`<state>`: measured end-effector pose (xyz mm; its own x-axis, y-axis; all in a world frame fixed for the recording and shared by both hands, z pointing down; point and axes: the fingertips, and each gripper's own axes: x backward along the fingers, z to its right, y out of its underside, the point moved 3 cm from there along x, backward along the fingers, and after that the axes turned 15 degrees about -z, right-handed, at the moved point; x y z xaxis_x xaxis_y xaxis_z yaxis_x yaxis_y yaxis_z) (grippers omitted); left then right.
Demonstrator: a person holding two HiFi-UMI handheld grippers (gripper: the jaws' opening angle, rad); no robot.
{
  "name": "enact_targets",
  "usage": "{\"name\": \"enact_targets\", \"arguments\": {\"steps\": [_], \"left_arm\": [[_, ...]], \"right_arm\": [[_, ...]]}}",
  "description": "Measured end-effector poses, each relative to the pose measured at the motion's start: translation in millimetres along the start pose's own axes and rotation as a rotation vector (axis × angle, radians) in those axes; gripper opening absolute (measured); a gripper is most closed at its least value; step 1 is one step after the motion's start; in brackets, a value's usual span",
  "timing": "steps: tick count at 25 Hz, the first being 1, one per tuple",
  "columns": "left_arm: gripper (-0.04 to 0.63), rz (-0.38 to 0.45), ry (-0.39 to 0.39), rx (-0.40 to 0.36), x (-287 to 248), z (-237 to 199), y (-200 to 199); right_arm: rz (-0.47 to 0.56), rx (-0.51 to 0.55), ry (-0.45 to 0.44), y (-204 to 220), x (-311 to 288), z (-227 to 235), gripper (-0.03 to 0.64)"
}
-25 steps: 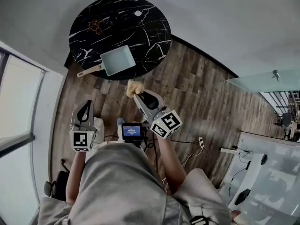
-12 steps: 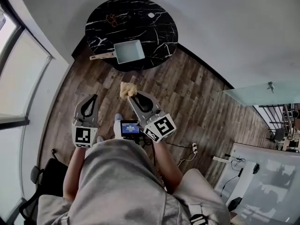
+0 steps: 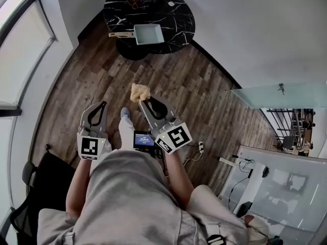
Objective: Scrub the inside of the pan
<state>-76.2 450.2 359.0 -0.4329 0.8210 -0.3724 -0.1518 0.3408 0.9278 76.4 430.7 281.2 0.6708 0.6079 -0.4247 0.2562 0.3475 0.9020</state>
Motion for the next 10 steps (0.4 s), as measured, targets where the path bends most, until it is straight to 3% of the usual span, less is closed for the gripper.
{"name": "enact_targets", "arguments": {"steps": [4,10], "left_arm": [[0.005,0.025,0.047,-0.011,29.4,8.2,4.2],[0.008,-0.023,0.165,0.004,38.9,36.5,-45.0]], "right_arm": [[-0.023,0.051,0.014,13.4,16.4,-25.5,0.087],[-0.005,0.067,-0.009,2.4,50.7,-19.4,0.086]]}}
